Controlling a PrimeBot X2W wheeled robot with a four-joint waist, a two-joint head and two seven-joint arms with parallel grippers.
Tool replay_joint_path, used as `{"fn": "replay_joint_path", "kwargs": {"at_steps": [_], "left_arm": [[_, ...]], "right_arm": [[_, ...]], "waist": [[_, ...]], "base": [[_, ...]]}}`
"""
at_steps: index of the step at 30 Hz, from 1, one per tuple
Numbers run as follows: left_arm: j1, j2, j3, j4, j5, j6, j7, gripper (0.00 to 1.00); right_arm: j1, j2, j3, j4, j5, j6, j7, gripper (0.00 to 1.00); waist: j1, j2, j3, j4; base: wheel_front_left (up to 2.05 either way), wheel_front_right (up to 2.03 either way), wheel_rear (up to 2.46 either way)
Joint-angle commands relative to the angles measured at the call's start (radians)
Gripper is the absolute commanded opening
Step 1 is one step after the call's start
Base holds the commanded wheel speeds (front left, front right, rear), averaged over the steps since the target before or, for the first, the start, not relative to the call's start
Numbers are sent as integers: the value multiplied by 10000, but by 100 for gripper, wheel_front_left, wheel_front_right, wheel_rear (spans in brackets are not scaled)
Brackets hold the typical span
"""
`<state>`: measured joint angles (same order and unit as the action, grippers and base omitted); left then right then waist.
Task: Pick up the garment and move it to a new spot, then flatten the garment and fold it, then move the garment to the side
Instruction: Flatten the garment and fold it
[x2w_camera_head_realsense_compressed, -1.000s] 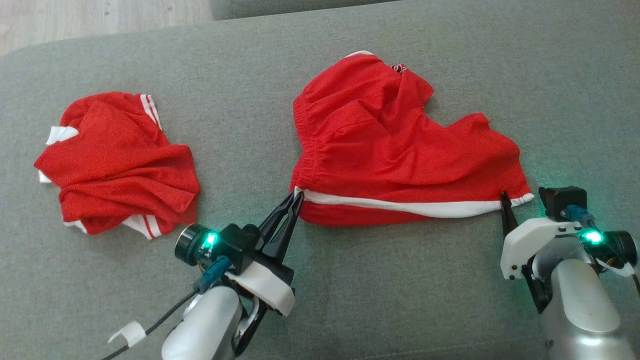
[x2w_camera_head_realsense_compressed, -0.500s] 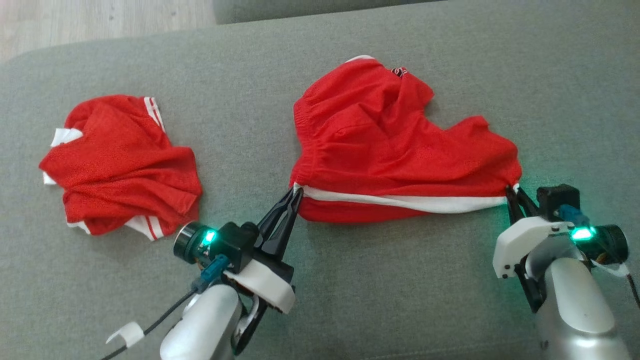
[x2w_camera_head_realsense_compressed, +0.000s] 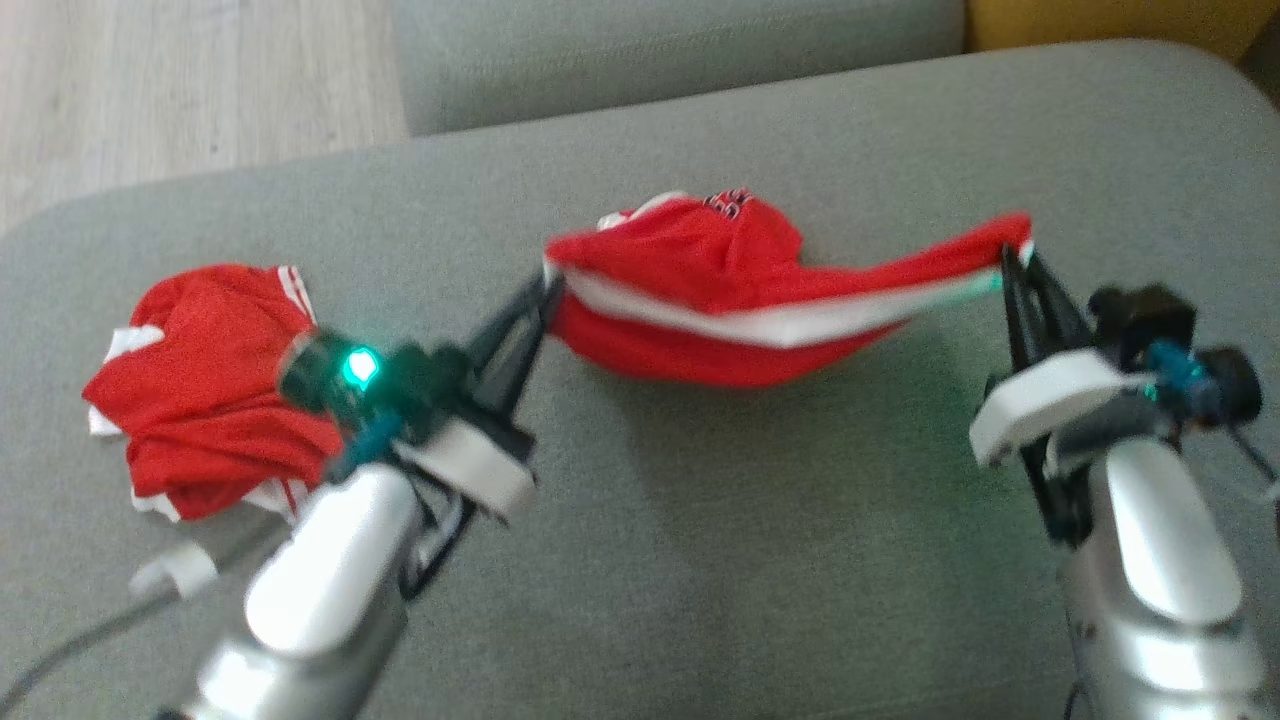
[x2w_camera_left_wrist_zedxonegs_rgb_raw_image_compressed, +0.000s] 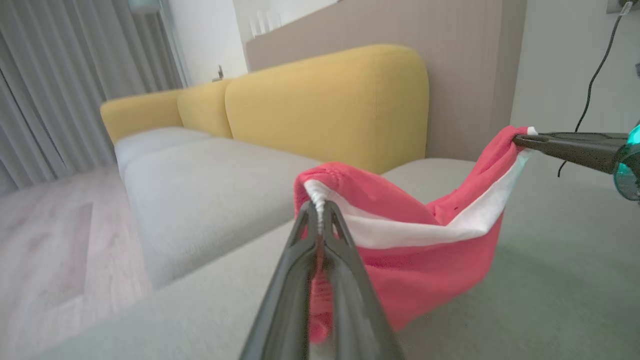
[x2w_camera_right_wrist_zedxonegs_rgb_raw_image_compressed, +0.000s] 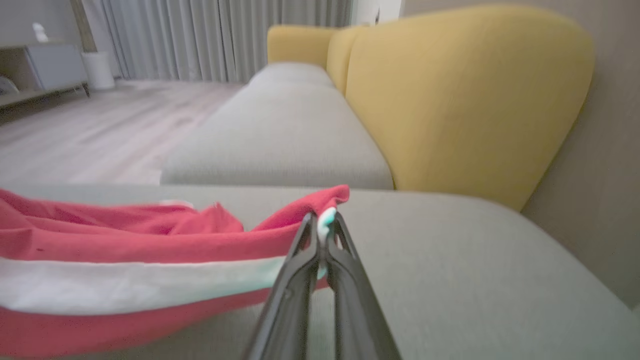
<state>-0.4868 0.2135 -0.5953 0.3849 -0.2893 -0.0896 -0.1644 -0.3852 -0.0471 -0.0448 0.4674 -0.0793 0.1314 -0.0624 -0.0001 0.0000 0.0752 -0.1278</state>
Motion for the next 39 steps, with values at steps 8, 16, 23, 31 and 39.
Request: {"fn": "replay_joint_path", "kwargs": {"at_steps": [8, 16, 23, 31, 39], "left_arm": [[-2904, 693, 647, -725, -367, -295, 896, 0], [-3925, 979, 707, -1349, -1238, -378, 1711, 0], [-3055, 1330, 775, -2244, -2230, -385, 2752, 0], [-3979, 1616, 1083, -1663, -3100, -391, 4005, 0], [-7694, 1736, 1323, 592, -2737, -404, 3660, 0]], "right_arm": [[-2250, -247, 763, -1444, 513, -7, 218, 0], [-2939, -715, 836, -2619, 1045, -7, 485, 0], [-1940, -884, 676, -3752, 1173, -7, 1515, 0], [-3310, -972, 1005, -2777, 1268, -7, 2167, 0], [-7888, -468, 732, 632, 1097, -7, 829, 0]], "waist": [[1, 0, -748, -318], [1, 0, -1039, -223], [1, 0, -871, -80], [1, 0, 764, -419], [1, 0, 2760, -947]], "base": [[0, 0, 0], [0, 0, 0], [0, 0, 0], [0, 0, 0], [0, 0, 0]]}}
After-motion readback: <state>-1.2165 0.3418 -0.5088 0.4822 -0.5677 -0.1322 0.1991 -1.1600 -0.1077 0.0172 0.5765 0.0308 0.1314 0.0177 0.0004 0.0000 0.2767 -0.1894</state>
